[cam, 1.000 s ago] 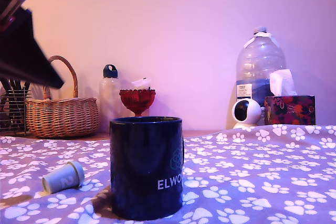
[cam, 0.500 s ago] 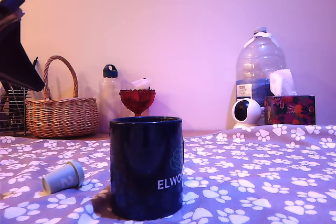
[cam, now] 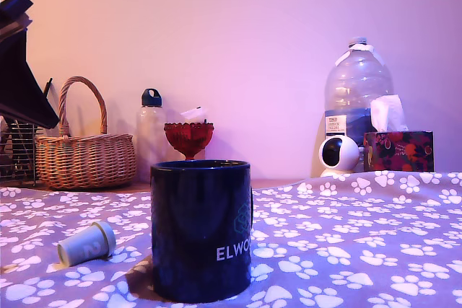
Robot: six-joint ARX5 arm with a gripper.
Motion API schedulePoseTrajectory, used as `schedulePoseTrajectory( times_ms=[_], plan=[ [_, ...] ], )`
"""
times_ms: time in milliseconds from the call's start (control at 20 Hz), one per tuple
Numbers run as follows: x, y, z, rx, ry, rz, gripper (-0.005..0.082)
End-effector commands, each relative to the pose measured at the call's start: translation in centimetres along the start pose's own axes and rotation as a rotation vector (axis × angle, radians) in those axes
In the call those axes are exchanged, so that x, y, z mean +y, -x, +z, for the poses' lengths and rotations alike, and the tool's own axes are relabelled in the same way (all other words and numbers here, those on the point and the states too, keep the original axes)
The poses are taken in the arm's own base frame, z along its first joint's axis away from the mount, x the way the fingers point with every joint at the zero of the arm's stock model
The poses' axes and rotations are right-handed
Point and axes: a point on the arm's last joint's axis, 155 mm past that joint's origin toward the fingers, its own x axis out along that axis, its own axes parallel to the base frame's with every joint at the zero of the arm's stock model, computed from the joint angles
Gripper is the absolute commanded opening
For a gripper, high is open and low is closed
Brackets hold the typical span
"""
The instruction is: Pick the coffee capsule and then drop it inside the coffee cup in front of you
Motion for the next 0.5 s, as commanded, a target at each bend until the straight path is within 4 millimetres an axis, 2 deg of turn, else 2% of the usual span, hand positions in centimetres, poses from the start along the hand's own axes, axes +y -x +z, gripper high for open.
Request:
schedulePoseTrajectory(
  times_ms=[0,400,450],
  plan=[
    [-0.04,-0.26,-1.09,0.022,0.007,-0.003,-0.0008],
    [-0.09,-0.26,-1.25,0.028,0.006,-0.006,-0.0006],
    [-0.14,-0.26,-1.32,0.031,0.004,-0.008,0.0048]
  ],
)
